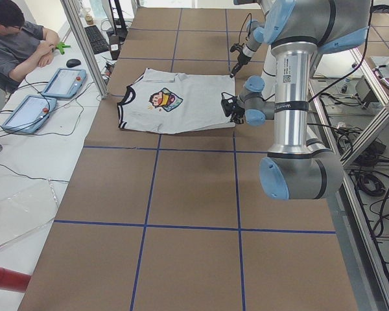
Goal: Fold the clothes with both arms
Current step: 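Pinch the hem corners with both grippers, adjusting grip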
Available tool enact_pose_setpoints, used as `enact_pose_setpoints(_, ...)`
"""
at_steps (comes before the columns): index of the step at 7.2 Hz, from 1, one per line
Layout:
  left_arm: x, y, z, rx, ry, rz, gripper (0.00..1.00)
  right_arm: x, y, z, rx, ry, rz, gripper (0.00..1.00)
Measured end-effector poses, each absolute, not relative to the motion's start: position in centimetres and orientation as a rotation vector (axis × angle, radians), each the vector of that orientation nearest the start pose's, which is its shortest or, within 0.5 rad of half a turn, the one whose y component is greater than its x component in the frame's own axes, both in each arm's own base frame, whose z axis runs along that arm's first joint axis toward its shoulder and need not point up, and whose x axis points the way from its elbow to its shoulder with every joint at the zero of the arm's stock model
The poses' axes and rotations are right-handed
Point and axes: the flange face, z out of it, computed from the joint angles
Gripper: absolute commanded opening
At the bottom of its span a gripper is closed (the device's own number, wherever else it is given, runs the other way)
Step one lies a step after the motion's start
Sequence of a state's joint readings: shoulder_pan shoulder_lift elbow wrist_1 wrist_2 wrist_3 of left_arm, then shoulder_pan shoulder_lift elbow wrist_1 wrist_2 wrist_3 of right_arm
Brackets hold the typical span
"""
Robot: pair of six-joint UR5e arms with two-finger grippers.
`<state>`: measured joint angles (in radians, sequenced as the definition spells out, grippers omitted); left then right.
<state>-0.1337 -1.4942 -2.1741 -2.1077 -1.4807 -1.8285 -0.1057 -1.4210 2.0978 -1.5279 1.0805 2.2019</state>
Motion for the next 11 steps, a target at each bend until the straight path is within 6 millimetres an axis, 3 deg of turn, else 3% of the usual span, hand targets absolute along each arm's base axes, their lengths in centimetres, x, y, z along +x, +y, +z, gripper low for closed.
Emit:
enact_pose_setpoints(6, 41.95, -19.96, 34.91, 0.014, 1.076, -0.4, 0.0, -51.98, -12.19, 34.19, 0.19, -0.827, 0.66, 0.36)
enact_pose_setpoints(7, 41.97, -19.93, 34.9, 0.014, 1.076, -0.4, 0.0, -52.03, -12.16, 34.27, 0.19, -0.826, 0.659, 0.27)
enact_pose_setpoints(8, 41.97, -19.93, 34.9, 0.014, 1.076, -0.4, 0.0, -52.09, -12.13, 34.37, 0.191, -0.823, 0.658, 0.04)
enact_pose_setpoints(11, 41.97, -19.92, 34.91, 0.014, 1.076, -0.399, 0.0, -52.14, -12.11, 34.67, 0.202, -0.798, 0.654, 0.0)
